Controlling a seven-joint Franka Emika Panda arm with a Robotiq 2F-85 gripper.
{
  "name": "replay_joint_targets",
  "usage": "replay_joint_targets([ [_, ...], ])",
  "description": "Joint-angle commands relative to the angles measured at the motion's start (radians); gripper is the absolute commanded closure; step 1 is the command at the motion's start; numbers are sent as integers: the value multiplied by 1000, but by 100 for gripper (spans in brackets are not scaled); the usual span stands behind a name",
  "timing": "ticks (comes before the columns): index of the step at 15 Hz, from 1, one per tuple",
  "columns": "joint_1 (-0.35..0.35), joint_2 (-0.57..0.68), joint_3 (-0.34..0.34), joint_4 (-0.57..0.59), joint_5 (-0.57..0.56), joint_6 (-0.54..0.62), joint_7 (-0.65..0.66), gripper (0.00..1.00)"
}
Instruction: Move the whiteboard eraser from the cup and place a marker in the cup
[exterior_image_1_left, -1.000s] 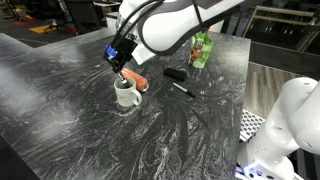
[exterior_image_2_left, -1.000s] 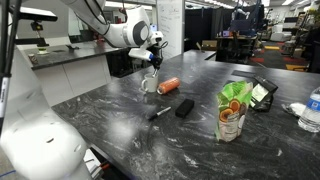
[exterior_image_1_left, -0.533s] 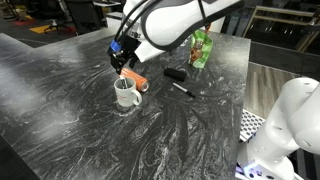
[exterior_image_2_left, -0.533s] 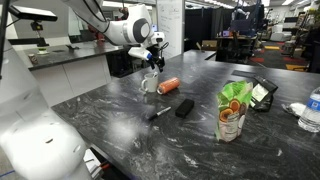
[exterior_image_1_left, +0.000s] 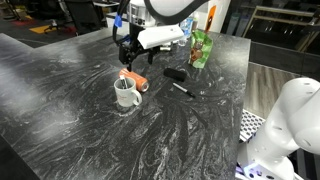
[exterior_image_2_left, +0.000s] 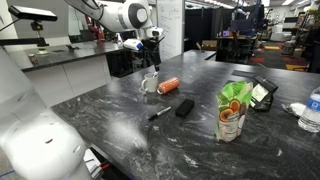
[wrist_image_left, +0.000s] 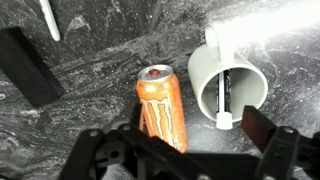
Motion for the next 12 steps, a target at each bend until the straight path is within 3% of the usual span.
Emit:
replay_joint_targets([
  [1,-33,-12,-15,18,47,-137,7,0],
  [8,-124,-46,-129,0,188,-405,-11,0],
  [12,-162,2,-163,11,199,-481,-5,0],
])
